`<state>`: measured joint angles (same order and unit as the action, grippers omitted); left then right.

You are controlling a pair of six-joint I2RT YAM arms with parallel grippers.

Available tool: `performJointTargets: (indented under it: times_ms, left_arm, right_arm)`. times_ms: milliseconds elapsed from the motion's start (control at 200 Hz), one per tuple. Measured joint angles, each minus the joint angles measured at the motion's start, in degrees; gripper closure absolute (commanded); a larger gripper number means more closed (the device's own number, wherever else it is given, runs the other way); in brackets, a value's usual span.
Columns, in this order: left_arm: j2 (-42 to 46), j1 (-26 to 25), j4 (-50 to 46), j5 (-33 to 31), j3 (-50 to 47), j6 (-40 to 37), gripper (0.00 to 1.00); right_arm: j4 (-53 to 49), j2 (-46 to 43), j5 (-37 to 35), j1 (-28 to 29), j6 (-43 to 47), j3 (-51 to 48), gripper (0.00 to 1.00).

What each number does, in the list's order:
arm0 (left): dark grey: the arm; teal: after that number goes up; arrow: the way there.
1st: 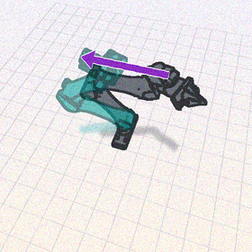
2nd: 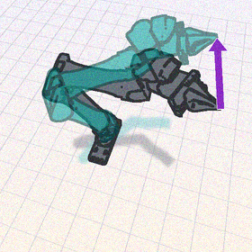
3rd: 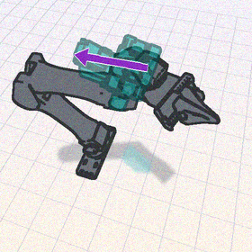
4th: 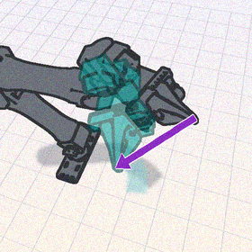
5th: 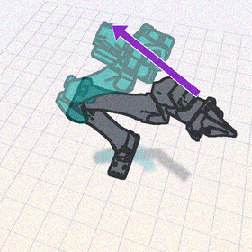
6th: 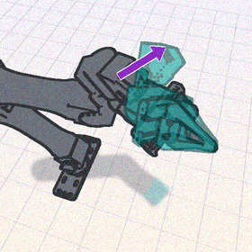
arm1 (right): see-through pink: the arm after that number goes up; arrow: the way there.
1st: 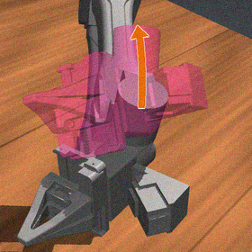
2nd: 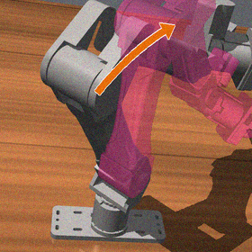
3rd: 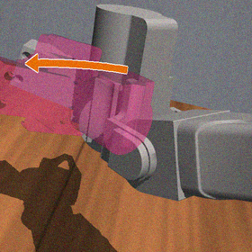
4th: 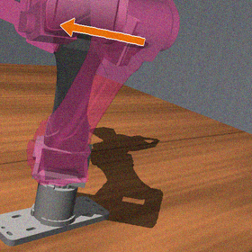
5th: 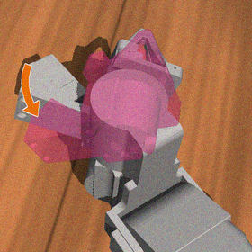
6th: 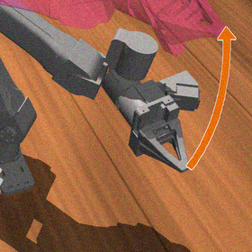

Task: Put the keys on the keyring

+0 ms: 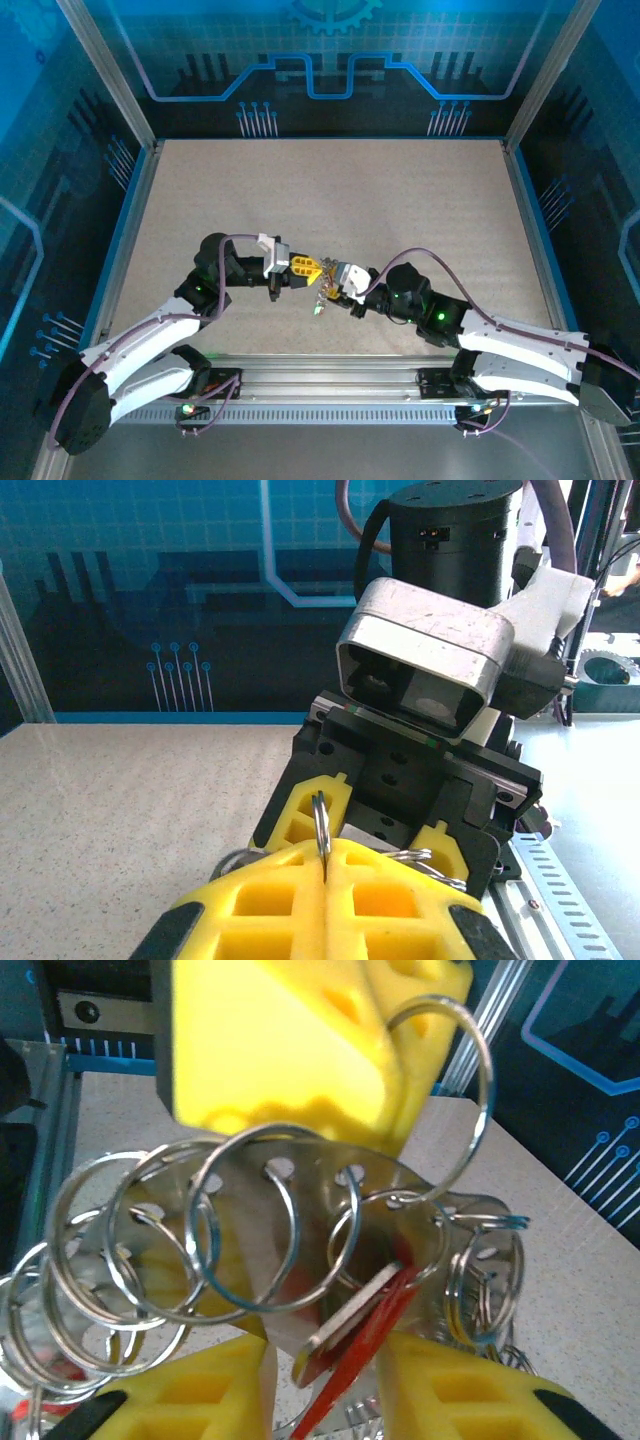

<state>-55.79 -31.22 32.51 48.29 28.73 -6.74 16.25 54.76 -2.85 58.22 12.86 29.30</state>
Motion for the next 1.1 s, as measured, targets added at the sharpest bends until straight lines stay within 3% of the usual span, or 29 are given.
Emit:
performJointTargets:
  times_ms: [665,1101]
  left_arm:
    - [0.1,0.0,-0.1,-0.6,0.0,-0.3,1.0]
    - [0.2,-0.1,-2.7,-0.7,0.0,-1.8,1.0]
  right_arm:
    - [3.5,-1.6,-6.6,1.9,1.7,-2.8,0.96]
    - [-1.8,-4.5,-9.6,2.2,3.1,-2.6,0.99]
